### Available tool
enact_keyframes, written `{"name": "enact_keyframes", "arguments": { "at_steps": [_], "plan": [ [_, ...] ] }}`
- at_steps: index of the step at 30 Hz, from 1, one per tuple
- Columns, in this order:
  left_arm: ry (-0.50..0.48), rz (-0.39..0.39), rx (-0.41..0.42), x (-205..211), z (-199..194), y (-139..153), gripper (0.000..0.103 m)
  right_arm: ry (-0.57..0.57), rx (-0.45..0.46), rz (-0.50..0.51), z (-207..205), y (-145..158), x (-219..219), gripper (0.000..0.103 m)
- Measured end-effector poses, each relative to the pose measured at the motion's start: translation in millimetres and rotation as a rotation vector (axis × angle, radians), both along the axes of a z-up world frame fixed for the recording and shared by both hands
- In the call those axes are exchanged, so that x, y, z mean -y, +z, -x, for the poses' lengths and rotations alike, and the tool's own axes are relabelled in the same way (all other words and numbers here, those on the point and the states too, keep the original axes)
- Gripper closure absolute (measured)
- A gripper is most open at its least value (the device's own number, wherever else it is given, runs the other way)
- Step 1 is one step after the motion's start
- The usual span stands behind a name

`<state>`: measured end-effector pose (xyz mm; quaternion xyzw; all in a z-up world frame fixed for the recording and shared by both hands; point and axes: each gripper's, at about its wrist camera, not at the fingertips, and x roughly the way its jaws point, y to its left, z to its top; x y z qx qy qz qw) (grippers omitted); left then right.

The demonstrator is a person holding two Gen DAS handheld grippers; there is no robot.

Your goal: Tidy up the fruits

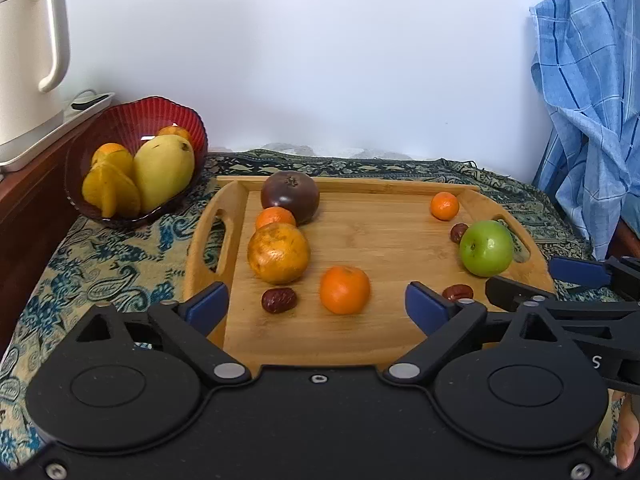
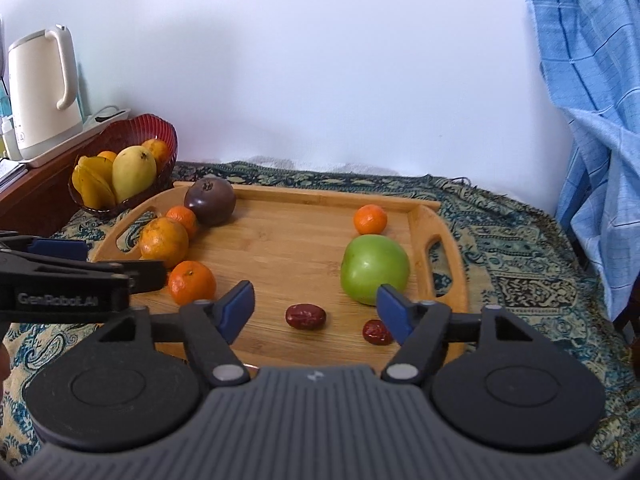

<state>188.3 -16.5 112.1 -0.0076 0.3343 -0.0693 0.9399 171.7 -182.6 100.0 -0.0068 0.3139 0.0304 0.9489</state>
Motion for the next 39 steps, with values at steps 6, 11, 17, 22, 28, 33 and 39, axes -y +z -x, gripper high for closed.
{"name": "enact_keyframes", "arguments": {
  "at_steps": [6, 11, 17, 22, 28, 33, 39],
  "plan": [
    [-0.002, -0.023, 0.026, -2.9, 21.7, 4.9, 0.002, -0.007, 0.025, 0.003, 19.2, 5.9, -0.2, 0.015],
    [-0.008, -0.031, 0.037, -3.2, 39.5, 6.2, 0.001, -0.007, 0.040, 0.007, 34.1, 7.8, -1.6, 0.013],
    [0.002, -0.024, 0.038, -7.0, 57.1, 2.2, 0.000, -0.016, 0.049, -0.002, 49.3, 5.9, 0.4, 0.006],
    [0.011, -0.031, 0.021, -9.5, 68.4, -9.4, 0.000, -0.021, 0.063, -0.007, 62.8, -0.8, 4.2, 0.000],
    [0.010, -0.054, 0.001, -6.7, 79.7, -27.6, 0.000, -0.020, 0.064, 0.005, 76.4, -11.8, 2.5, 0.000],
    [0.008, -0.057, -0.015, -6.0, 83.8, -38.8, 0.000, -0.029, 0.047, -0.002, 83.7, -22.8, 2.0, 0.000],
    [0.019, -0.061, -0.036, -8.9, 84.8, -50.2, 0.000, -0.046, 0.018, -0.007, 89.0, -38.8, 5.6, 0.000]
  ]
}}
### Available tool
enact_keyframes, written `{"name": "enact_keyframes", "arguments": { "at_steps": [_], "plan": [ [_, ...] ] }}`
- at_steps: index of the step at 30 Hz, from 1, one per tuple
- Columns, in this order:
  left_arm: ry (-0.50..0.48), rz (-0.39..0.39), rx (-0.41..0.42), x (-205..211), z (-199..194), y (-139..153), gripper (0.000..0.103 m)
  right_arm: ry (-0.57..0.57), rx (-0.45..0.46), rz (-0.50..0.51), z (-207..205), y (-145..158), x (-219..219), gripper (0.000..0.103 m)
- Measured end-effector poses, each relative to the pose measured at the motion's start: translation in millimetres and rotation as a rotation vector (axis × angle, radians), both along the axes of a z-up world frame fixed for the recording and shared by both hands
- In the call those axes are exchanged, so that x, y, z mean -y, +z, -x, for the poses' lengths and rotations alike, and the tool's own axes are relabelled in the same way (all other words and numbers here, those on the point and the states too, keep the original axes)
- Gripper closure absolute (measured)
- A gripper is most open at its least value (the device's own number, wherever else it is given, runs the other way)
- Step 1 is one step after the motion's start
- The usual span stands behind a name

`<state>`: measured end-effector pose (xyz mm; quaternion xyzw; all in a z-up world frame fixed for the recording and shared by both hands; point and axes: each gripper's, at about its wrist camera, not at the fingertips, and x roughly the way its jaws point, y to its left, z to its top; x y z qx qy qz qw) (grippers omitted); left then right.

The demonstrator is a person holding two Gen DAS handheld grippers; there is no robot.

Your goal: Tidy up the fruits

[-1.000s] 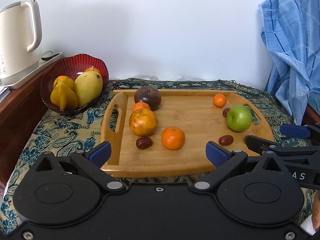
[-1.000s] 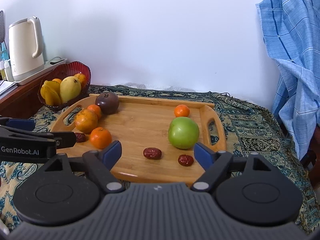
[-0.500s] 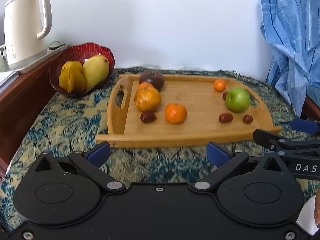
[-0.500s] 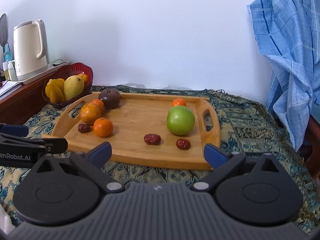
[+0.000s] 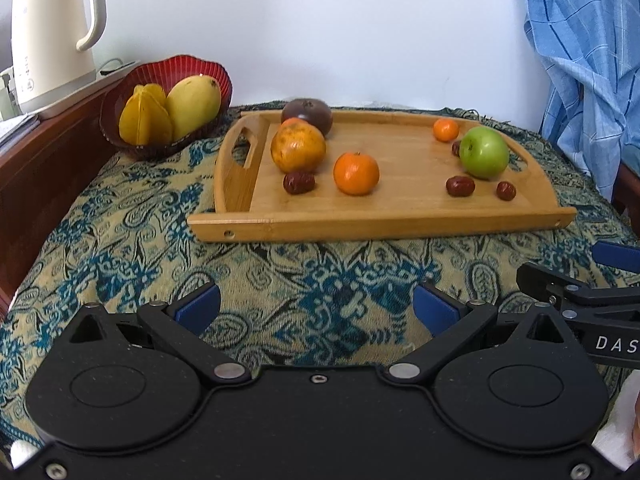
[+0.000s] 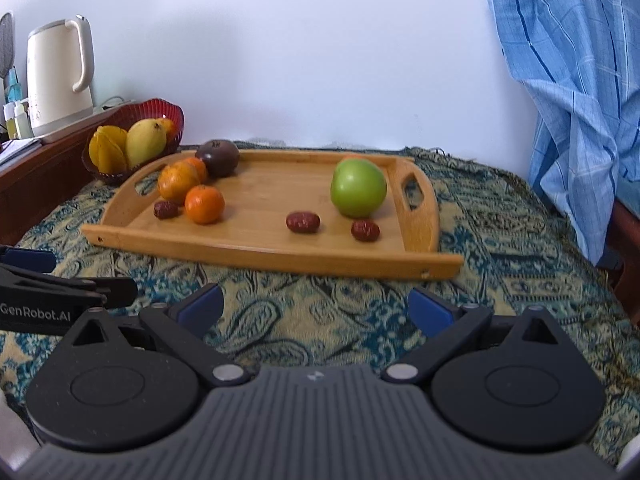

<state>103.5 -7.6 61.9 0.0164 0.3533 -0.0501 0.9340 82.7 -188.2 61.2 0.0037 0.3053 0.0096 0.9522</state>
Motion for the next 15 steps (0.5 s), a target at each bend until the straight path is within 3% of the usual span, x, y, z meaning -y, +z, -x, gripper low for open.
{"name": "enact_keyframes", "arguments": {
  "at_steps": [15],
  "plan": [
    [0.028, 0.002, -0.053, -4.4, -4.1, -25.4, 0.000, -0.037, -0.054, 0.009, -0.2, -28.8, 3.5, 0.000]
  ]
}}
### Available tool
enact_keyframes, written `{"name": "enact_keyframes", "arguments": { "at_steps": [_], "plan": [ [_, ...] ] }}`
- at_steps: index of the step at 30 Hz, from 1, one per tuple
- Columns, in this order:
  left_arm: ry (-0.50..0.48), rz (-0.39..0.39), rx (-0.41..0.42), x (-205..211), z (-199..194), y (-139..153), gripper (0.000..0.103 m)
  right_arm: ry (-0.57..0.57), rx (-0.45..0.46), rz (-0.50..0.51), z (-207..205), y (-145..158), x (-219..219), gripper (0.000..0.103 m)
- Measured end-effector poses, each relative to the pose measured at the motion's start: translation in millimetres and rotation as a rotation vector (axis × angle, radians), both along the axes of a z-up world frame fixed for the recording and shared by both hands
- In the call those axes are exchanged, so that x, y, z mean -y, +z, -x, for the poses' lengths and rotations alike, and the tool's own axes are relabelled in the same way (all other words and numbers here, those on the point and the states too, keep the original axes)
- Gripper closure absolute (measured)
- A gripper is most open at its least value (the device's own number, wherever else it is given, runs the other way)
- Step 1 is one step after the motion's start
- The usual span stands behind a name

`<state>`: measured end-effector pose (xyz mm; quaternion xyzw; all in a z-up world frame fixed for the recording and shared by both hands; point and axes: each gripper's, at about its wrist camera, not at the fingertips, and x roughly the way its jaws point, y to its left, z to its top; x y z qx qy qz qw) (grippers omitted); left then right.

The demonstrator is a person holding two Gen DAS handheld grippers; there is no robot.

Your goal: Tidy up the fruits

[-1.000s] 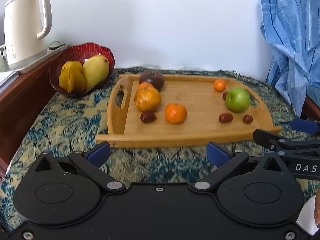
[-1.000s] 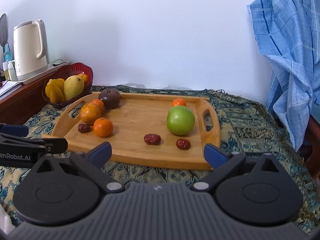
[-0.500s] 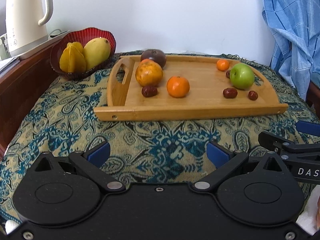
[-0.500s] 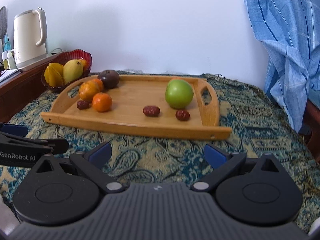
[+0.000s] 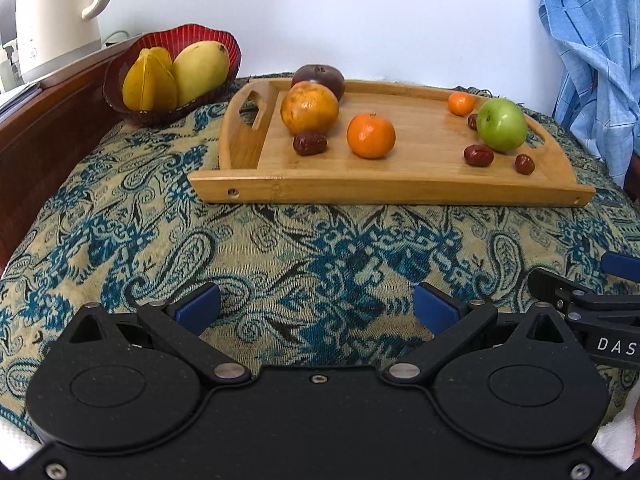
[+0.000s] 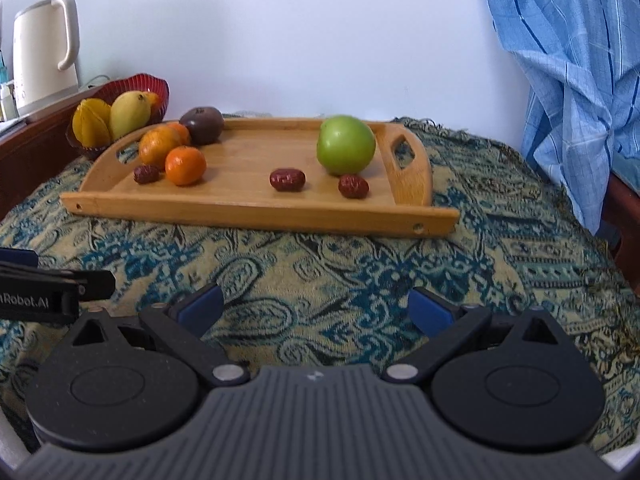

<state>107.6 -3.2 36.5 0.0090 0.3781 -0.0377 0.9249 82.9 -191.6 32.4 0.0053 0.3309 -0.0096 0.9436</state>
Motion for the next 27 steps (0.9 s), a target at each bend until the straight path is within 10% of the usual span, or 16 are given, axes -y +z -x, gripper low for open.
{"name": "enact_keyframes", "arguments": {
  "at_steps": [27],
  "plan": [
    [0.013, -0.010, 0.015, 2.2, 0.5, -8.5, 0.000, -0.015, 0.003, 0.005, -2.2, -10.6, 0.7, 0.000]
  ]
}}
